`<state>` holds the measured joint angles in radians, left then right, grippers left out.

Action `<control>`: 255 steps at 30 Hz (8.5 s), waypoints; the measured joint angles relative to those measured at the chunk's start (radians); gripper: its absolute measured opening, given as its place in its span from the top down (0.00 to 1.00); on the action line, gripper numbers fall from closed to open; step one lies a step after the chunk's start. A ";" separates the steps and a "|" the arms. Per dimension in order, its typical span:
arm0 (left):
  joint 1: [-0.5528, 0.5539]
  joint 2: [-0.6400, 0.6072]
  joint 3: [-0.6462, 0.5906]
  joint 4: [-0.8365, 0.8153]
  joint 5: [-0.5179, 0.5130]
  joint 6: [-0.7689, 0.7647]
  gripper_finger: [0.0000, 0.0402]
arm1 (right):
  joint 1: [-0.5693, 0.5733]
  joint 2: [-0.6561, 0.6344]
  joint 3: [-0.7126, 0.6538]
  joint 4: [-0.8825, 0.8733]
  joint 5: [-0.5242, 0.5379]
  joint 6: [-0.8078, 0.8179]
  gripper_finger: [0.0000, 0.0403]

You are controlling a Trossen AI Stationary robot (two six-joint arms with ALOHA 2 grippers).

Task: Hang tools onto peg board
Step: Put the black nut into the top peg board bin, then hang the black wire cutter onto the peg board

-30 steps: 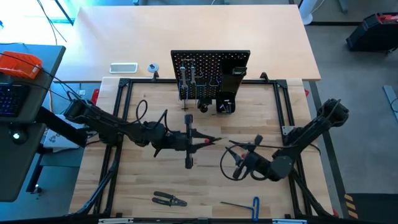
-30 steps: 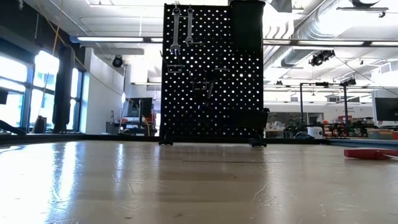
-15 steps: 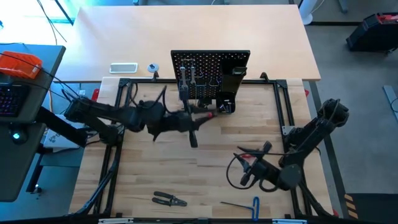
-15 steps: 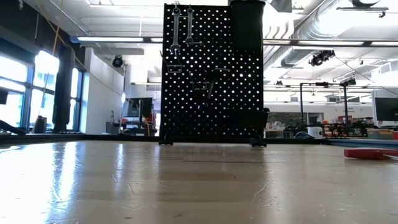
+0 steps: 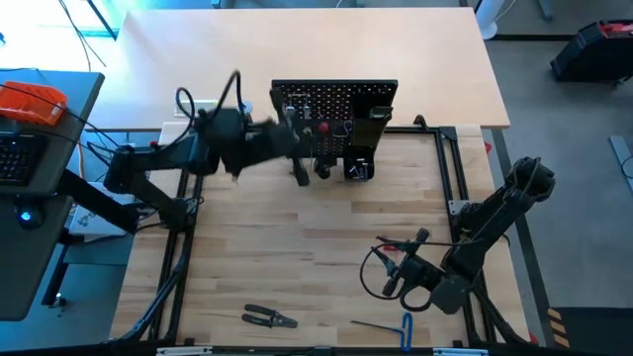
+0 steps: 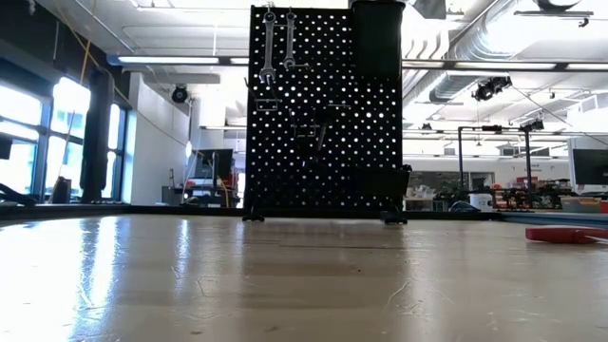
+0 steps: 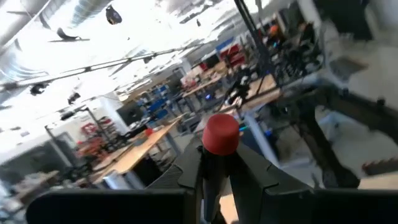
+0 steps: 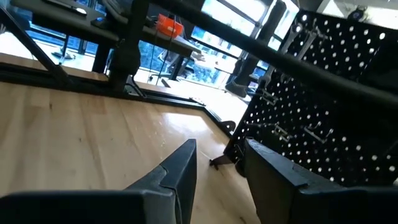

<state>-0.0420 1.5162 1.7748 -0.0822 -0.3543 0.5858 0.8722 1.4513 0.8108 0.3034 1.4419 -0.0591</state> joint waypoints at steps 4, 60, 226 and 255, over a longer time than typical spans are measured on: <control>0.101 0.000 0.002 0.004 0.100 -0.091 0.89 | 0.000 0.000 0.000 -0.057 -0.007 0.094 0.69; 0.357 0.198 0.001 0.064 0.343 -0.297 0.83 | -0.008 0.001 0.000 -0.312 -0.085 0.422 0.69; -0.410 0.316 -0.841 -0.102 0.268 -0.677 0.86 | -0.132 0.114 0.000 -0.283 -0.495 0.440 0.69; -0.395 0.226 -0.847 -0.141 0.144 -0.680 0.96 | -0.130 0.114 0.000 -0.278 -0.552 0.456 0.69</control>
<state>-0.4366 1.7424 0.9279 -0.2233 -0.2108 -0.0944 0.7421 1.5654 0.8108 0.0254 0.8898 0.3970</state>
